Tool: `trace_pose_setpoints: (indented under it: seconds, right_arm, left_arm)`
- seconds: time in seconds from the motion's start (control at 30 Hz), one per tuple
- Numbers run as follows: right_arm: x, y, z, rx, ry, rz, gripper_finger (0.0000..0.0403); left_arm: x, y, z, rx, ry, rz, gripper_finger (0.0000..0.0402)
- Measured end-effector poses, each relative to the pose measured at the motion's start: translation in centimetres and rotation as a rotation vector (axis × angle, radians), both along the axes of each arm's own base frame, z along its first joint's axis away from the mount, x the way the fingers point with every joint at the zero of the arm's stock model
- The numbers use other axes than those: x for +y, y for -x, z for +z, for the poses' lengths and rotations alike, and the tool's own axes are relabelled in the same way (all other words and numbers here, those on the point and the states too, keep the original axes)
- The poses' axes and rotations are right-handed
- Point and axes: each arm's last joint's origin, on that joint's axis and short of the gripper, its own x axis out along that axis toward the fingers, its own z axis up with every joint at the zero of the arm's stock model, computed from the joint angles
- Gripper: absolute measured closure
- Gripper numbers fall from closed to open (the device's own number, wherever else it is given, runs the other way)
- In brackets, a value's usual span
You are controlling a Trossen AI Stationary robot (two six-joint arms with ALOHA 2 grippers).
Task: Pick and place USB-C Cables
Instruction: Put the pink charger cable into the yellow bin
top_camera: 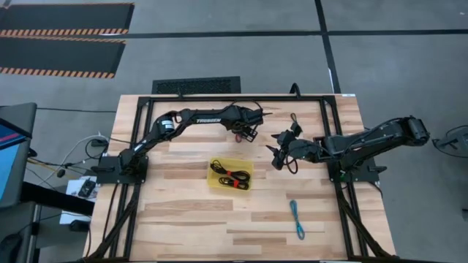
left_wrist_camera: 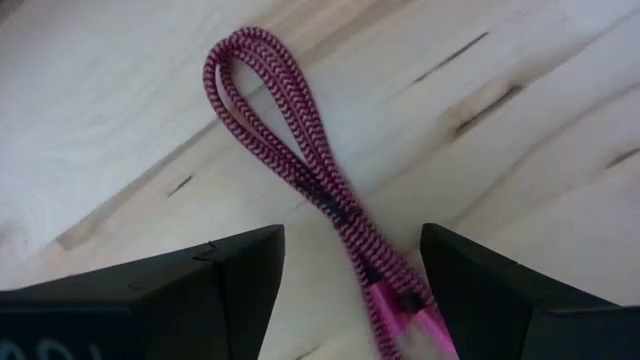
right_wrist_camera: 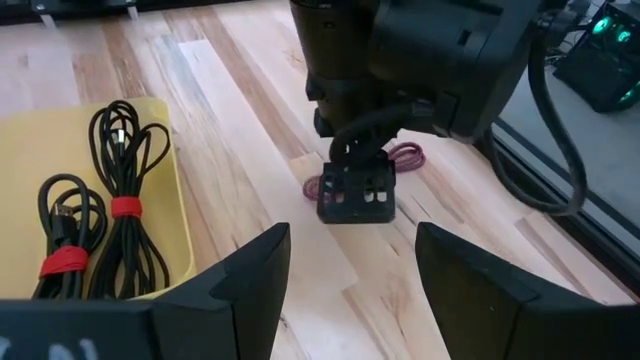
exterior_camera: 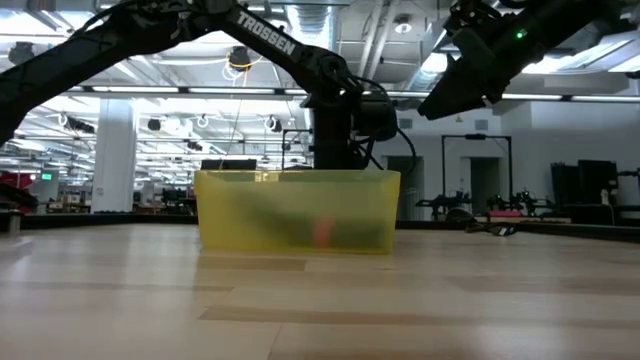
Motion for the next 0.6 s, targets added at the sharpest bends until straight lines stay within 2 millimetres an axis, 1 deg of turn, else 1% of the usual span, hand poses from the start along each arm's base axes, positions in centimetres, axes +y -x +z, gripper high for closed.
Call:
trace_pose_setpoints:
  seconds: [0.2,0.33,0.5,0.6]
  right_arm:
    - [0.0,0.0,0.0,-0.001,0.0,0.0,0.0159]
    - [0.0,0.0,0.0,-0.002,0.0,0.0,0.0159]
    - [0.0,0.0,0.0,-0.001,0.0,0.0,0.0159]
    - [0.0,0.0,0.0,-0.001,0.0,0.0,0.0159]
  left_arm:
    - [0.0,-0.2,0.0,-0.005,0.01,-0.045,0.0177]
    - [-0.4,-0.3,0.0,-0.009,0.066,-0.135,0.0177]
    - [-1.4,-0.4,0.0,0.03,0.086,-0.218,0.0177]
    - [-2.8,-0.5,0.0,0.076,0.097,-0.299,0.0177]
